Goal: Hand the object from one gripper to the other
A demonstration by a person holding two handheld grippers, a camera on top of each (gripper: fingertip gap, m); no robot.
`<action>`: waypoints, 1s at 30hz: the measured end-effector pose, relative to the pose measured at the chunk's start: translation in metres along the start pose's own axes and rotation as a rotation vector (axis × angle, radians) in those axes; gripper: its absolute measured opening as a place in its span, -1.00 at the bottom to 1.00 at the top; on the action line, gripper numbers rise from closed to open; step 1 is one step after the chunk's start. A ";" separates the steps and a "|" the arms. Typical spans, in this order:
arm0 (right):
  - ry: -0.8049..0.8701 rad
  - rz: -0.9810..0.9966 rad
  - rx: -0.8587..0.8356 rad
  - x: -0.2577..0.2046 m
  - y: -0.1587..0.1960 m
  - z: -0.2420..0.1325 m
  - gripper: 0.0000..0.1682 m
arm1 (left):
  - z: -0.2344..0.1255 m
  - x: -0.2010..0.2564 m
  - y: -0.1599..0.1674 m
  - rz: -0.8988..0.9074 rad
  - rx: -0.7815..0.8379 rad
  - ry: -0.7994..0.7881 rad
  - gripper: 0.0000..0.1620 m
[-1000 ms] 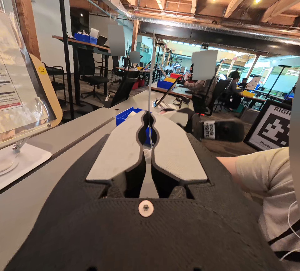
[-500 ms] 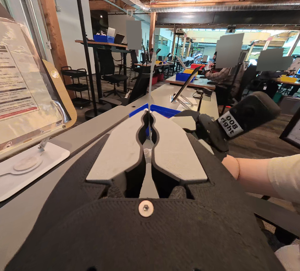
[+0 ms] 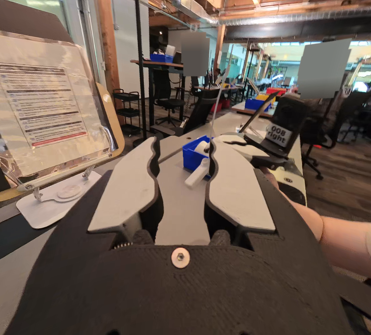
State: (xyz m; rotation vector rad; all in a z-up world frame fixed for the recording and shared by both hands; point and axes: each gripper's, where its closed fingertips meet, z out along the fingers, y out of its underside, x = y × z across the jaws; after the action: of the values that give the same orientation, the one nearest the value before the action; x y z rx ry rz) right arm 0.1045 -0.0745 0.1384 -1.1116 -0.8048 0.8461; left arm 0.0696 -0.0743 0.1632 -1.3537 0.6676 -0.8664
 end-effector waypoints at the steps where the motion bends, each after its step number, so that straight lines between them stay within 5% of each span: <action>1: -0.016 0.075 0.037 0.008 -0.005 -0.005 -0.98 | -0.002 -0.002 -0.003 -0.022 0.019 0.007 -0.43; 8: -0.193 0.512 0.260 0.040 -0.034 -0.033 -0.98 | 0.017 0.014 0.023 -0.177 -0.063 0.237 -0.38; 16: -0.301 0.569 0.285 0.023 -0.036 -0.028 -0.98 | 0.037 0.026 0.034 -0.271 -0.003 0.306 -0.48; 22: -0.341 0.568 0.258 0.011 -0.040 -0.027 -0.98 | 0.044 0.022 0.040 -0.325 0.013 0.350 -0.31; 30: -0.241 0.438 0.199 0.002 -0.036 -0.020 -0.98 | 0.048 0.036 0.043 0.112 -0.002 0.115 -0.29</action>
State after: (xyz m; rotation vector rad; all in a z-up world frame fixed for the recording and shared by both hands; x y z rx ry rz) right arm 0.1296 -0.0887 0.1686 -1.0341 -0.6630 1.4177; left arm 0.1354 -0.0784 0.1289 -1.2626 0.8259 -0.8580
